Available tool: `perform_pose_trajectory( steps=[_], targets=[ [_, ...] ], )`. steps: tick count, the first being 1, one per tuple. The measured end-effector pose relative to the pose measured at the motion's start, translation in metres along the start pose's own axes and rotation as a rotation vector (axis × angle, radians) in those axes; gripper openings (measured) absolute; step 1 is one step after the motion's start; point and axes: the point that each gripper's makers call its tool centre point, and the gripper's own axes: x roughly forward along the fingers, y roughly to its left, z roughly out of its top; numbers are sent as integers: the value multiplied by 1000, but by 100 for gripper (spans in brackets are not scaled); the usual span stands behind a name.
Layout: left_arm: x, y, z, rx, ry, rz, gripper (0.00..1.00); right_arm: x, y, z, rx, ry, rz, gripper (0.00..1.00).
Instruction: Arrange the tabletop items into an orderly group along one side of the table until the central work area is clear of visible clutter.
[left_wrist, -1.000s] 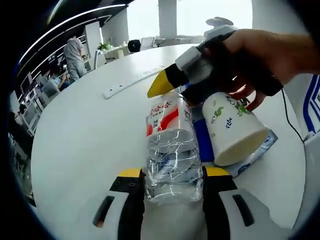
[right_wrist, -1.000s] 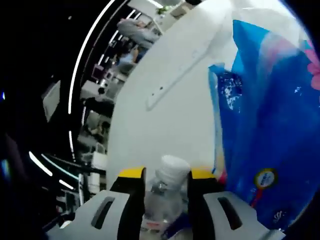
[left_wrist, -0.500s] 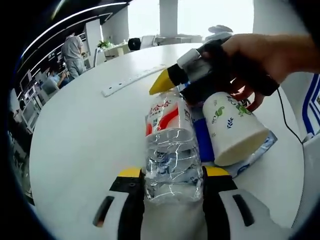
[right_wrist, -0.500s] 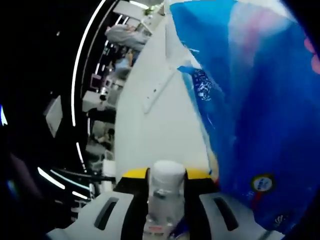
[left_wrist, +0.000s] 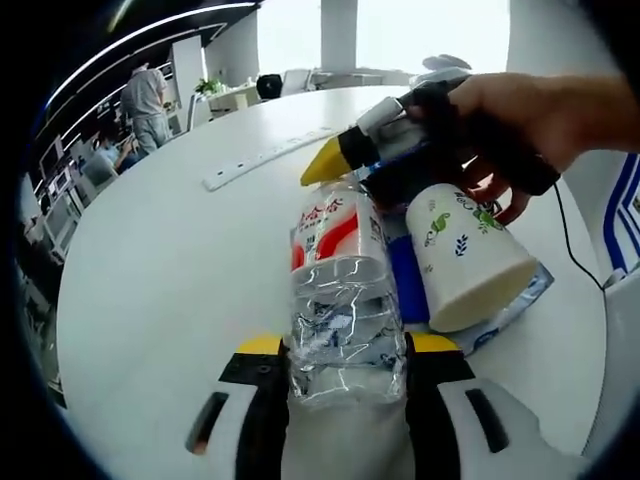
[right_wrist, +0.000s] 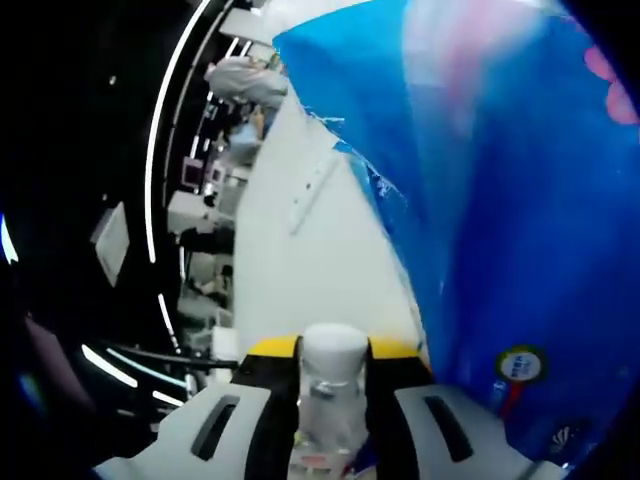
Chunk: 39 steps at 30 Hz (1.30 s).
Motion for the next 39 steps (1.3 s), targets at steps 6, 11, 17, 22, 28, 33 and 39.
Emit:
perform_pose_trajectory(
  steps=[6,11,17,22,28,33,39],
  targets=[
    [0,0,-1,-8,1,0,44,-3,4,-2,-10,-18,10,20],
    [-1,0,-1,-16,-3,4,44,-4,8,-3,-24,-16,16,20],
    [0,1,-2,-17,-3,4,44,-6,11,-3,-38,-25,23,19],
    [0,1,-2,-17,-4,6,44,-7,15,-2,-58,-37,32,19],
    [-1,1,-3,-24,-8,11,44,-8,21,0,-98,-58,50,19],
    [-1,1,-3,-30,-12,15,44,-12,30,-2,-146,-72,74,19],
    [-1,2,-3,-34,-11,14,44,-20,39,-10,-174,-68,83,19]
  ],
)
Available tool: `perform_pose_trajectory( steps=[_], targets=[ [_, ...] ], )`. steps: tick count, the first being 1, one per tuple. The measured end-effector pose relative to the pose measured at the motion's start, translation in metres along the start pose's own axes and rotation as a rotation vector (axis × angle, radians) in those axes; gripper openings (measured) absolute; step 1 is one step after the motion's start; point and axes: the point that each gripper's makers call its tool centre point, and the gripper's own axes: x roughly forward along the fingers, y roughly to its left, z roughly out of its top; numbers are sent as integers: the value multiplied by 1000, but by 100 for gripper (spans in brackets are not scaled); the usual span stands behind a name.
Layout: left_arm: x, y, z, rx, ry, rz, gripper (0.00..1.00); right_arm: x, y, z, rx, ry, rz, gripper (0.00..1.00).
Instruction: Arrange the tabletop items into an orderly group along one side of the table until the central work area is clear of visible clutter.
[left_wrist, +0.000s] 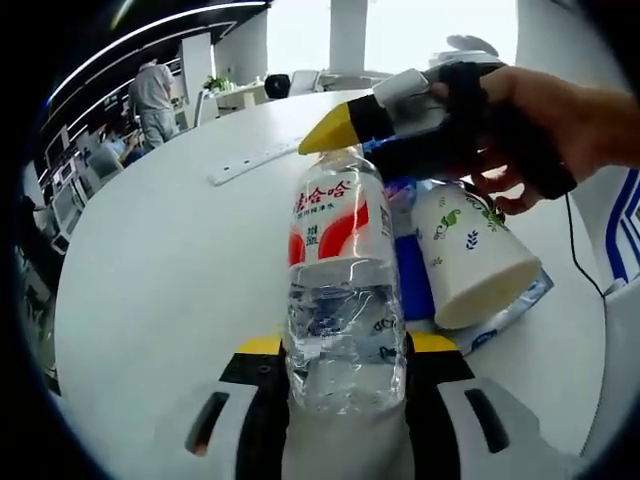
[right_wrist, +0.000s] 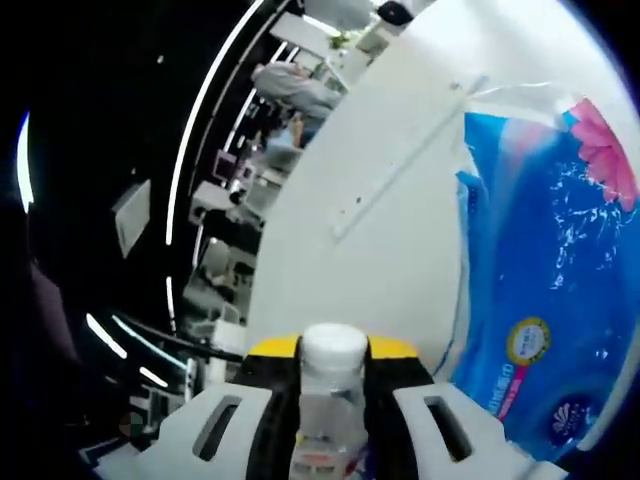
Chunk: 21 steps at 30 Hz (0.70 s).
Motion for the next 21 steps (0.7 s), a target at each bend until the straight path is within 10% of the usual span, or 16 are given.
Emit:
perform_pose_trajectory(
  steps=[21],
  targets=[
    [-1,0,0,-1,-2,3,44,-12,25,-2,-102,-13,67,19]
  ],
)
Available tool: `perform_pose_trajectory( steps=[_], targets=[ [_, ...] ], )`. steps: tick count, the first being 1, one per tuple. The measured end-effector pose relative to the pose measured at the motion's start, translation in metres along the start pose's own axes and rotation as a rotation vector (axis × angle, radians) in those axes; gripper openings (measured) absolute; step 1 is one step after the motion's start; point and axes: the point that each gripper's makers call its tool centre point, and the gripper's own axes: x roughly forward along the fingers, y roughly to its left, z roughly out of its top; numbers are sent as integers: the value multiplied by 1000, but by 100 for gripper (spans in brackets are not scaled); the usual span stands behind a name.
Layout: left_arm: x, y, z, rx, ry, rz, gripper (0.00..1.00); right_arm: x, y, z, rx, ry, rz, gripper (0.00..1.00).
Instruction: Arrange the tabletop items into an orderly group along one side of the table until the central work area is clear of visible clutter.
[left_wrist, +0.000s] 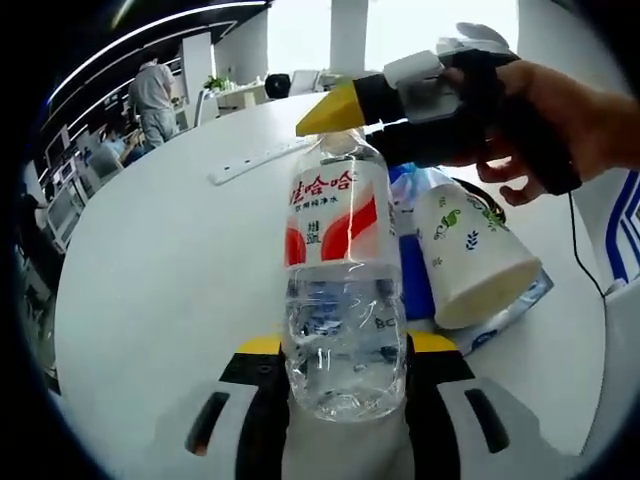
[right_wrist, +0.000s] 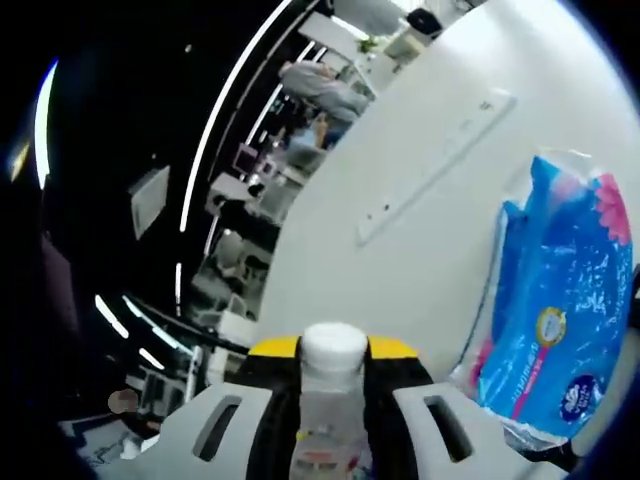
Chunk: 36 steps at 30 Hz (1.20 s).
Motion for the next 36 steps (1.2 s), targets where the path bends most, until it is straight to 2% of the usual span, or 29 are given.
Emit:
perform_pose_trajectory(
  steps=[14,16,32,36],
  targets=[
    [0,0,0,-4,-3,5,44,2,13,6,-116,-9,64,19],
    [0,1,0,-6,-3,5,44,3,12,7,-113,-10,62,19],
    [-4,5,-3,-52,-17,23,43,5,40,1,-346,13,104,19],
    [-6,5,-5,-74,-21,32,43,4,56,-6,-415,22,125,19]
  ],
)
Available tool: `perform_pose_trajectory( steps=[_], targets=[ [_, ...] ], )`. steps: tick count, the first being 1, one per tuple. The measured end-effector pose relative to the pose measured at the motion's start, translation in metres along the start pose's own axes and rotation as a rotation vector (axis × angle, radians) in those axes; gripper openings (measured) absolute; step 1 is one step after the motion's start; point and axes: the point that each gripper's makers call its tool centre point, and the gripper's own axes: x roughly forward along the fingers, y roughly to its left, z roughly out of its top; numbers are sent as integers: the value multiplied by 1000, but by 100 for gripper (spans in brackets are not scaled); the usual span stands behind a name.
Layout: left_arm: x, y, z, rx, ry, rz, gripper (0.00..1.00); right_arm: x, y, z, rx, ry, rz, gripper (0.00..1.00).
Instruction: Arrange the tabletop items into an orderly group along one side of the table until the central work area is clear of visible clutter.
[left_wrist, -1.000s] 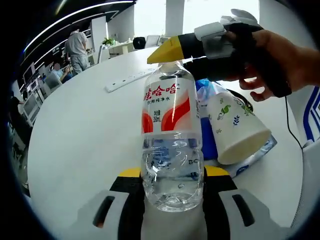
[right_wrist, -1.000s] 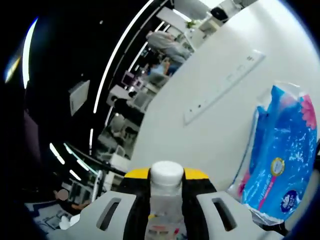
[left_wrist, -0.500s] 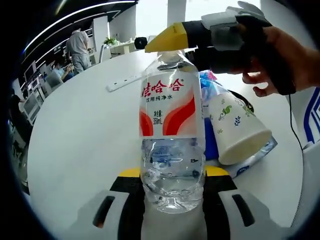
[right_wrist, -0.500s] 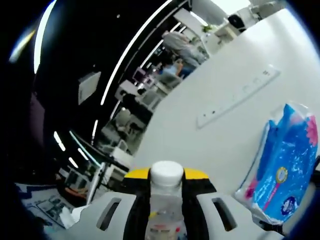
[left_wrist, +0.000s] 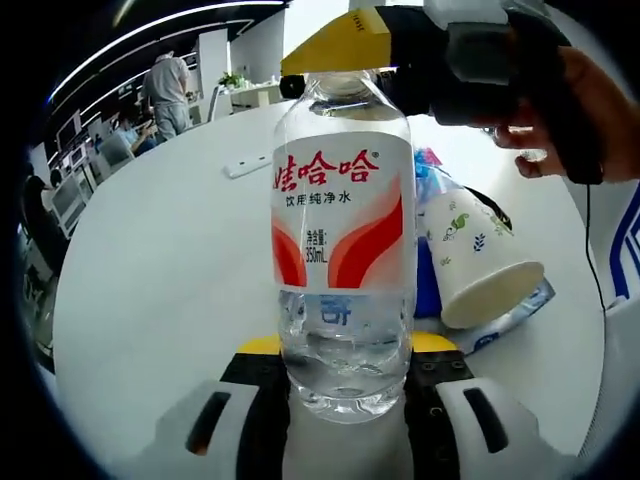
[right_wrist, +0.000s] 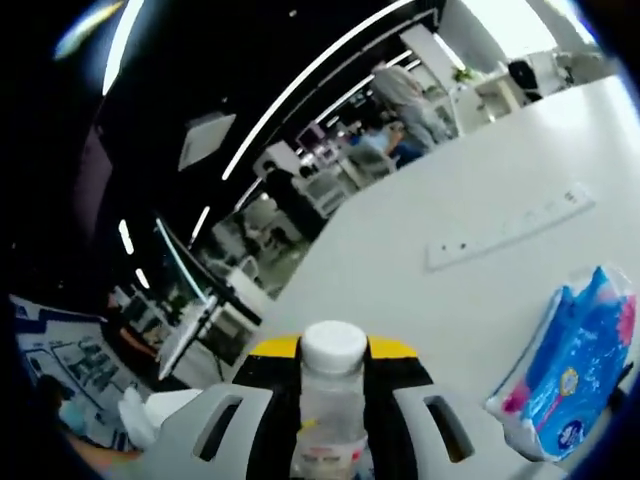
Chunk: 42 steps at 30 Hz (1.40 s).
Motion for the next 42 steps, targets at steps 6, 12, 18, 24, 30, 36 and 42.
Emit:
perform_pose_trajectory(
  steps=[6,12,18,24,30,36,42],
  targets=[
    [-3,0,-2,-30,-22,5,42,2,14,-2,-73,27,28,19],
    [-6,3,-4,-45,-23,9,42,4,26,-6,-113,43,40,19],
    [-12,10,-10,-67,-16,29,42,10,37,-9,-158,64,62,19],
    [-21,16,-10,-112,-40,50,42,18,55,-8,-210,79,93,18],
    [-33,30,-5,-159,-73,87,42,28,71,-3,-255,85,128,18],
    [-41,44,-4,-189,-94,122,42,41,93,-1,-328,101,175,18],
    [-51,59,-6,-217,-108,152,42,52,110,-3,-352,118,210,18]
  ],
)
